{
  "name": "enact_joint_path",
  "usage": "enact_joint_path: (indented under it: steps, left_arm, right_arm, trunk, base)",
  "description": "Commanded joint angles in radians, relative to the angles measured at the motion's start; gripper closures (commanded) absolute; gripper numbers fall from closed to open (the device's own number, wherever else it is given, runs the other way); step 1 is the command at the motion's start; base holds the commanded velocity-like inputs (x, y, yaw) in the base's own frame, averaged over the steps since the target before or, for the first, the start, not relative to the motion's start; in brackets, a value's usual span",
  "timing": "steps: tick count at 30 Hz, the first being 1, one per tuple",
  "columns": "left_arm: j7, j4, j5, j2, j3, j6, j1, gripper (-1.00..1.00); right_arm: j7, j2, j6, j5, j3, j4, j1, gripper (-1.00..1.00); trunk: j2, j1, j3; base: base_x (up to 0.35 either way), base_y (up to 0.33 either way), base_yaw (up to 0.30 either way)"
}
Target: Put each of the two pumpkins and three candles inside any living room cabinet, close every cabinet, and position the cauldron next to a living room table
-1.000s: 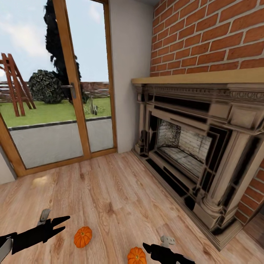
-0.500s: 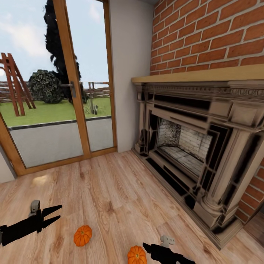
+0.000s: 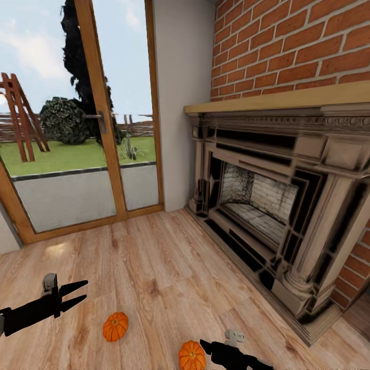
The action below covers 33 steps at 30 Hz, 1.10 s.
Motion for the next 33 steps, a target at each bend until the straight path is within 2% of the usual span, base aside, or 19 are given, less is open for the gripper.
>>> enact_joint_path:
  steps: [1, 10, 15, 19, 21, 26, 33]
  left_arm:
    - [-0.001, 0.0, 0.004, 0.001, 0.001, 0.008, -0.001, -1.0]
    - [-0.004, 0.0, 0.006, 0.001, 0.029, 0.006, -0.001, -1.0]
    - [-0.004, -0.001, 0.007, 0.001, 0.03, 0.006, -0.001, -1.0]
    - [-0.006, -0.001, 0.007, 0.001, 0.033, 0.007, -0.001, -1.0]
    - [-0.006, -0.001, 0.007, 0.001, 0.035, 0.007, -0.001, -1.0]
    - [-0.006, -0.001, 0.007, 0.001, 0.035, 0.007, -0.001, -1.0]
    - [-0.006, -0.001, 0.008, 0.0, 0.035, 0.007, -0.001, -1.0]
  right_arm:
    - [0.003, 0.0, -0.005, -0.008, 0.008, 0.002, -0.001, -1.0]
    - [0.005, 0.001, -0.003, -0.01, 0.008, 0.002, -0.001, -1.0]
    - [0.046, 0.002, 0.011, -0.015, 0.001, 0.002, -0.001, -1.0]
    - [0.053, 0.004, 0.075, -0.044, -0.019, 0.002, -0.004, -1.0]
    - [0.052, 0.003, 0.118, -0.08, -0.035, 0.002, -0.01, -1.0]
    - [0.042, 0.002, 0.142, -0.129, -0.043, 0.001, -0.037, -1.0]
    - [0.001, -0.001, 0.143, -0.138, -0.044, -0.033, -0.048, -1.0]
  trunk:
    - [-0.008, 0.004, -0.004]
    - [-0.071, 0.038, -0.032]
    - [-0.106, 0.057, -0.048]
    - [-0.134, 0.073, -0.061]
    - [-0.148, 0.08, -0.067]
    - [-0.183, 0.1, -0.083]
    - [-0.232, 0.126, -0.104]
  base:
    - [0.0, 0.0, 0.0]
    - [0.0, 0.0, 0.0]
    - [0.0, 0.0, 0.0]
    - [0.0, 0.0, 0.0]
    - [0.0, 0.0, 0.0]
    - [0.0, 0.0, 0.0]
    - [0.0, 0.0, 0.0]
